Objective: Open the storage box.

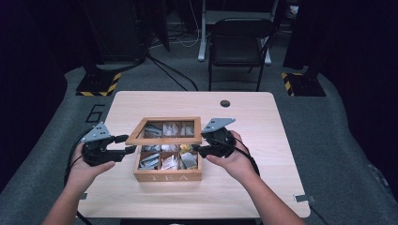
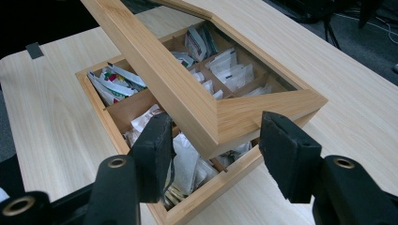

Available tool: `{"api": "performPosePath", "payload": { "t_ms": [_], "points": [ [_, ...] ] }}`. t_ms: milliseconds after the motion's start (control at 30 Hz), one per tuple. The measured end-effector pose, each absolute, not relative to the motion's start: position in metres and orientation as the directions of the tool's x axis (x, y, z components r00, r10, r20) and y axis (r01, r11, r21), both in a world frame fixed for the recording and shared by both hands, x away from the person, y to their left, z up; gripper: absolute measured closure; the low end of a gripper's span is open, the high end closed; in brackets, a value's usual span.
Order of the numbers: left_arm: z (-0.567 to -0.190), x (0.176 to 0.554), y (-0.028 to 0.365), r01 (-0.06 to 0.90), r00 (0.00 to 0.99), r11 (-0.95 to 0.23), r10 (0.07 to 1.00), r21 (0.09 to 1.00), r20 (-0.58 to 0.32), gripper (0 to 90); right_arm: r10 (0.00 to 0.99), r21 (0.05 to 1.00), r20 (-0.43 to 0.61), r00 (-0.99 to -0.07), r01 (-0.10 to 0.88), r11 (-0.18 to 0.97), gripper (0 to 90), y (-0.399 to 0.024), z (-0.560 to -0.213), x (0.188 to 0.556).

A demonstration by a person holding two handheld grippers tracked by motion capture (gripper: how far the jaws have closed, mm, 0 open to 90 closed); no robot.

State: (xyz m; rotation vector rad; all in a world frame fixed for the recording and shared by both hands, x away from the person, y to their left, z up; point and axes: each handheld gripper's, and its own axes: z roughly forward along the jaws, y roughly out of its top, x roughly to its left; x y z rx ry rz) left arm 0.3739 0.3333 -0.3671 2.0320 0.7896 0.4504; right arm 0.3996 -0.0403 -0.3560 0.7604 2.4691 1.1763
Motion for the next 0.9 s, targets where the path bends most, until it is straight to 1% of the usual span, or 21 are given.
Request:
{"api": "performPosePath", "payload": {
  "t_ms": [100,333,400,433,500,667,900],
  "points": [
    [-0.365,0.375,0.333,0.357,0.734,-0.410,0.679,0.839,0.020,45.5,0.587,0.781,-0.034,-0.809,0.345,0.521,44.4,-0.040,-0.355,0.399],
    [-0.359,0.380,0.334,0.355,0.734,-0.405,0.678,0.843,0.016,45.7,0.582,0.789,-0.044,-0.812,0.329,0.518,44.5,-0.039,-0.348,0.405],
    [-0.357,0.381,0.333,0.342,0.736,-0.414,0.676,0.844,0.033,45.4,0.577,0.793,-0.040,-0.816,0.326,0.515,44.5,-0.040,-0.346,0.408],
    [-0.355,0.382,0.332,0.338,0.741,-0.423,0.670,0.841,0.039,45.4,0.583,0.790,-0.025,-0.812,0.341,0.510,44.5,-0.040,-0.345,0.407],
    [-0.354,0.383,0.332,0.335,0.740,-0.423,0.672,0.842,0.043,45.3,0.577,0.795,-0.031,-0.816,0.330,0.509,44.5,-0.041,-0.345,0.409],
    [-0.349,0.386,0.332,0.339,0.738,-0.420,0.674,0.842,0.039,45.3,0.583,0.801,-0.023,-0.812,0.334,0.496,45.1,-0.041,-0.342,0.411],
    [-0.345,0.391,0.334,0.347,0.739,-0.401,0.674,0.848,0.017,45.4,0.568,0.820,-0.030,-0.823,0.305,0.485,45.4,-0.044,-0.340,0.415]
  ]
}}
